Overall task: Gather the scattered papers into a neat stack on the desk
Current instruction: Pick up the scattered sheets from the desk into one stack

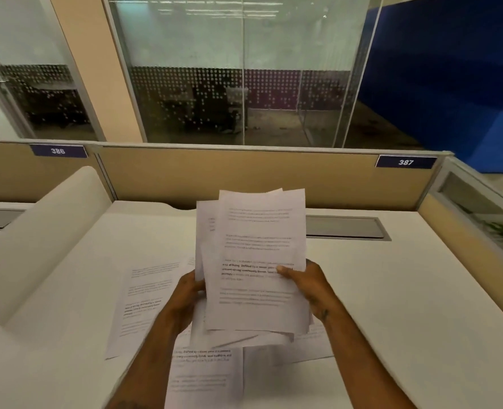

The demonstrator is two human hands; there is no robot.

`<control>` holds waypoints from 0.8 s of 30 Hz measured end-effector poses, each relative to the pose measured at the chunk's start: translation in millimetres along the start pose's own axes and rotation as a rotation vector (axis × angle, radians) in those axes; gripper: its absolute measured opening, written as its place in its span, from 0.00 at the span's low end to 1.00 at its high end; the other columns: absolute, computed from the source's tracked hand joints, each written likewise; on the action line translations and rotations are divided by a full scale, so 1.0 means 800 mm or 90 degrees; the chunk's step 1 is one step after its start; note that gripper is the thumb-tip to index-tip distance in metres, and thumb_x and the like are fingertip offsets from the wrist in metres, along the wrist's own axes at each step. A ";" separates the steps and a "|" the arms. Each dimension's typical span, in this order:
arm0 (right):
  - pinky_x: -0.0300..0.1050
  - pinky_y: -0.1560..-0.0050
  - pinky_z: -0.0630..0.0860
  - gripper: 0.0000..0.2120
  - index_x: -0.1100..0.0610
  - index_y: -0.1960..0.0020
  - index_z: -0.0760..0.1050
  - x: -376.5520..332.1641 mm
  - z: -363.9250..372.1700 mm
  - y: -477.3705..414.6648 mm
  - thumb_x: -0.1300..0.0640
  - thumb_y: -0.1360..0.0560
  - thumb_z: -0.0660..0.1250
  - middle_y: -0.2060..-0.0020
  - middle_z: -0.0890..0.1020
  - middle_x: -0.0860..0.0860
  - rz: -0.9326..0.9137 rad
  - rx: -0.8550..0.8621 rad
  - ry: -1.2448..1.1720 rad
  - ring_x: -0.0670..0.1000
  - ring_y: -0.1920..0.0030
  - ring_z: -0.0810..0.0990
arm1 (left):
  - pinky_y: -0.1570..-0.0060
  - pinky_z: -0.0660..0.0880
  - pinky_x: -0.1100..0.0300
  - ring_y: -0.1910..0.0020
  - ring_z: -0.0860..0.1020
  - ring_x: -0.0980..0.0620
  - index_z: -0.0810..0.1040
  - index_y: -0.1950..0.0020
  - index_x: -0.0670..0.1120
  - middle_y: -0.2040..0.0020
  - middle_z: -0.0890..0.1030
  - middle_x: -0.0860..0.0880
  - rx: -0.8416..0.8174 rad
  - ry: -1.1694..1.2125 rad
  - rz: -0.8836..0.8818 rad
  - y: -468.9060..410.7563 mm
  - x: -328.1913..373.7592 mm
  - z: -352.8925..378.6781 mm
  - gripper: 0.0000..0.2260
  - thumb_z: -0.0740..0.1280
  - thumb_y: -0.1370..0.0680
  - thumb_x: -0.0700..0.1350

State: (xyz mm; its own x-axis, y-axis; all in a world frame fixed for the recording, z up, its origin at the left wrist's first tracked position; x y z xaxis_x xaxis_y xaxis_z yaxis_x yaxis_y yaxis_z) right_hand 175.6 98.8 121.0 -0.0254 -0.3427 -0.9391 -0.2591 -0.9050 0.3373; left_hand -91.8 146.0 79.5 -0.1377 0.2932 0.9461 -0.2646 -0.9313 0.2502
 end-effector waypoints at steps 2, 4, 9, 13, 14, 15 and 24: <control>0.54 0.46 0.82 0.28 0.56 0.33 0.70 0.008 0.011 -0.002 0.58 0.29 0.77 0.41 0.82 0.53 -0.011 0.009 -0.002 0.56 0.46 0.84 | 0.55 0.84 0.45 0.48 0.86 0.36 0.85 0.45 0.42 0.47 0.86 0.36 0.007 0.021 0.002 0.005 -0.001 -0.003 0.11 0.70 0.24 0.46; 0.56 0.43 0.82 0.30 0.52 0.32 0.67 0.011 0.020 -0.001 0.59 0.29 0.77 0.41 0.80 0.51 -0.033 0.009 0.011 0.57 0.44 0.82 | 0.54 0.84 0.43 0.47 0.86 0.35 0.85 0.43 0.44 0.46 0.86 0.37 0.030 0.080 -0.013 0.009 -0.004 -0.008 0.17 0.63 0.18 0.53; 0.56 0.42 0.82 0.14 0.48 0.44 0.78 0.013 0.053 0.002 0.60 0.26 0.74 0.44 0.85 0.53 -0.060 -0.088 -0.024 0.56 0.45 0.85 | 0.50 0.83 0.41 0.43 0.85 0.38 0.81 0.35 0.49 0.40 0.86 0.42 0.033 0.043 -0.002 0.024 -0.007 -0.012 0.20 0.67 0.21 0.60; 0.47 0.50 0.84 0.11 0.46 0.45 0.78 0.016 0.073 0.005 0.53 0.26 0.74 0.46 0.86 0.49 -0.085 -0.136 -0.027 0.52 0.47 0.85 | 0.54 0.85 0.46 0.48 0.87 0.39 0.84 0.42 0.48 0.44 0.88 0.42 0.104 0.004 0.039 0.038 -0.016 -0.031 0.15 0.77 0.29 0.47; 0.44 0.52 0.83 0.10 0.45 0.46 0.78 0.019 0.076 0.005 0.49 0.26 0.73 0.46 0.85 0.47 -0.084 -0.136 -0.027 0.50 0.48 0.85 | 0.55 0.85 0.47 0.48 0.87 0.39 0.84 0.43 0.48 0.45 0.88 0.42 0.123 0.007 0.042 0.043 -0.018 -0.040 0.13 0.76 0.27 0.45; 0.44 0.51 0.82 0.10 0.45 0.46 0.76 0.026 0.079 0.005 0.45 0.25 0.71 0.46 0.84 0.47 -0.074 -0.124 -0.014 0.49 0.49 0.84 | 0.56 0.85 0.48 0.49 0.87 0.39 0.84 0.43 0.48 0.46 0.88 0.43 0.140 0.011 0.043 0.049 -0.020 -0.052 0.11 0.74 0.25 0.44; 0.48 0.40 0.78 0.29 0.60 0.32 0.70 0.180 0.142 0.026 0.43 0.25 0.71 0.35 0.75 0.58 0.097 0.012 0.489 0.58 0.36 0.77 | 0.61 0.85 0.52 0.52 0.88 0.40 0.83 0.42 0.45 0.48 0.88 0.42 0.237 0.006 0.039 0.109 -0.016 -0.184 0.14 0.75 0.27 0.45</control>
State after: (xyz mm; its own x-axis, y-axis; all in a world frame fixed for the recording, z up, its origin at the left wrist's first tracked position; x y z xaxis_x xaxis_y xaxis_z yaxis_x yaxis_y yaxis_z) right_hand 56.7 59.2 -14.7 0.6109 -0.5474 -0.5720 -0.3228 -0.8319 0.4513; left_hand -253.3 92.6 59.2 -0.1521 0.2343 0.9602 0.1088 -0.9616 0.2519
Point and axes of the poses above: each hand's wrist, its own y-axis away from the middle knuckle, its own z-axis out of the palm, x = y × z, the point moved 4 cm from there along -y, towards the middle knuckle
